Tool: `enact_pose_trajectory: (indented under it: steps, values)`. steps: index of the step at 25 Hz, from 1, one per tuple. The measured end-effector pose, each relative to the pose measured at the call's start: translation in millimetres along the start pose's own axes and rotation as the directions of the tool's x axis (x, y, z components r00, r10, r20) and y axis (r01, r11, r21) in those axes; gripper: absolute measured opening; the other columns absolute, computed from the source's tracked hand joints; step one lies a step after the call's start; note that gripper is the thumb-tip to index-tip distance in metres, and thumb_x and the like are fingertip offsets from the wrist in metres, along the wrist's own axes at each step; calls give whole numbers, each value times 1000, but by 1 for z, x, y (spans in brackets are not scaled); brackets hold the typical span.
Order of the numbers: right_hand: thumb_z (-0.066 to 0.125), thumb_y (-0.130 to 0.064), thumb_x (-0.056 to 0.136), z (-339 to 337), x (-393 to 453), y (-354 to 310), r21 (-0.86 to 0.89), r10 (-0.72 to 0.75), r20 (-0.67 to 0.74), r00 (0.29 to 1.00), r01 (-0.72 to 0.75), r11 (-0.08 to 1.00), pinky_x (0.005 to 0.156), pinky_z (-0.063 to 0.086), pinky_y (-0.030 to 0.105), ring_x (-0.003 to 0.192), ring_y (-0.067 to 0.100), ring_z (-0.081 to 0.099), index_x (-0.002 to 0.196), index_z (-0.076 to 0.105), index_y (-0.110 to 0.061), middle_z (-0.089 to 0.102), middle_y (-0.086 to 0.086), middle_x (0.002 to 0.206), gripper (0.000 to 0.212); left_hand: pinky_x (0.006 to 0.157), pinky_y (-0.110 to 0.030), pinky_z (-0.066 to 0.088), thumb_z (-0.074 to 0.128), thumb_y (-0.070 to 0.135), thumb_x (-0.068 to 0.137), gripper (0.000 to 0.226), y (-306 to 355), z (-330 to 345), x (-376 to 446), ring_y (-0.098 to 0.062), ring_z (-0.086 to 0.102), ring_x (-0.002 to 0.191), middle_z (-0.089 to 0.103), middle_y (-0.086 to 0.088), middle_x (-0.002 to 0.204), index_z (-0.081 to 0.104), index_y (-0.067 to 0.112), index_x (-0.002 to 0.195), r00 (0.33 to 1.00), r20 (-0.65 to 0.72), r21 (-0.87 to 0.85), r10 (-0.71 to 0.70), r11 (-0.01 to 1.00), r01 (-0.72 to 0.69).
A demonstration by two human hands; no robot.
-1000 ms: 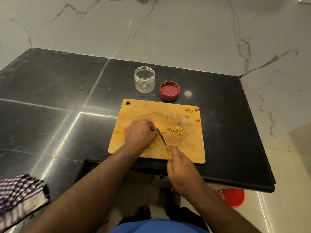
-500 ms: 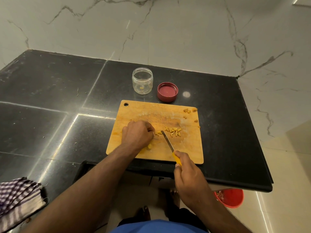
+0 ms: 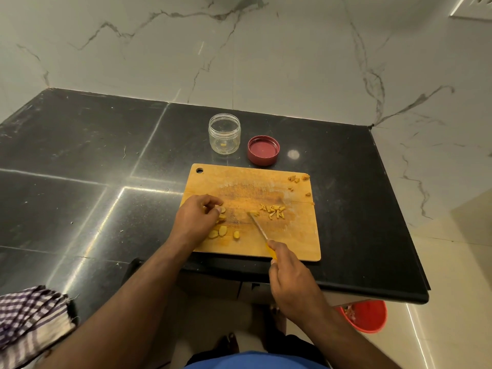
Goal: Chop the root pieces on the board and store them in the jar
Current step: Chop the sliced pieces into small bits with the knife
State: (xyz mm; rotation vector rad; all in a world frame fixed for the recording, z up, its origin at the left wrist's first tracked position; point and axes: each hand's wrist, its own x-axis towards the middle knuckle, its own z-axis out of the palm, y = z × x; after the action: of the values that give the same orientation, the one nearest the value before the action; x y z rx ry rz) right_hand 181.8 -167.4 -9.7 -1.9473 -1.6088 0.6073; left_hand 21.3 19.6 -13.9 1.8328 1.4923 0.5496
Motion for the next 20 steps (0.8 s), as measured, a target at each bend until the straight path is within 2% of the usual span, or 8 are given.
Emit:
enact_pose_trajectory:
  steps: [3, 5, 9, 11, 14, 17, 20]
  values:
    - [42, -18, 102, -11, -7, 10, 39, 136, -85, 987, -133, 990, 59, 37, 5, 73, -3, 51, 139, 42, -25, 53, -12, 105, 37, 65, -21, 43, 66, 26, 96, 24, -2, 1, -1, -9, 61, 89, 65, 6, 106, 71, 24, 119, 1000, 1, 10, 16, 1000, -16]
    - [40, -23, 103, -14, -10, 13, 65, 179, -67, 982, -175, 982, 57, 36, 9, 74, -2, 50, 139, 39, -32, 52, -14, 102, 37, 65, -19, 42, 65, 25, 96, 25, -2, 2, -2, -9, 60, 90, 64, 6, 108, 70, 22, 121, 1000, -3, 16, 22, 1000, -22]
    - [39, -24, 103, -11, -17, 11, 62, 177, -4, 984, -176, 982, 74, 42, 17, 96, 6, 56, 139, 38, -32, 55, -10, 120, 37, 64, -14, 39, 65, 25, 97, 25, -2, 3, -3, -7, 57, 91, 63, 7, 110, 70, 20, 121, 999, -14, 13, 39, 999, -38]
    - [39, -23, 103, -15, -19, 15, 48, 206, -30, 978, -205, 978, 67, 39, 13, 88, 4, 55, 139, 38, -32, 57, -8, 116, 37, 63, -15, 38, 64, 26, 97, 24, -3, 2, -3, -5, 56, 89, 62, 9, 106, 71, 20, 120, 999, -12, 4, 35, 999, -35]
    - [39, -23, 103, -22, -18, 16, 60, 214, -54, 975, -211, 976, 54, 35, 12, 71, 2, 51, 137, 38, -33, 54, -12, 96, 36, 65, -17, 40, 63, 26, 98, 25, -4, 3, -3, -6, 57, 91, 67, 6, 110, 72, 20, 120, 999, -15, 5, 31, 1000, -31]
    - [40, -23, 103, -24, -15, 13, 55, 174, -35, 984, -172, 984, 54, 36, 13, 72, 3, 53, 137, 38, -33, 53, -13, 96, 35, 66, -19, 40, 60, 23, 100, 24, -3, 4, -5, -6, 56, 92, 67, 5, 114, 71, 20, 121, 999, -27, 16, 22, 1000, -22]
    - [40, -23, 103, -23, -12, 16, 66, 159, -16, 987, -158, 985, 56, 35, 12, 75, 3, 54, 137, 39, -32, 54, -13, 97, 36, 64, -20, 40, 55, 20, 102, 22, -4, 3, -6, -4, 57, 85, 67, 8, 109, 70, 25, 116, 999, -31, 6, -26, 1000, 26]
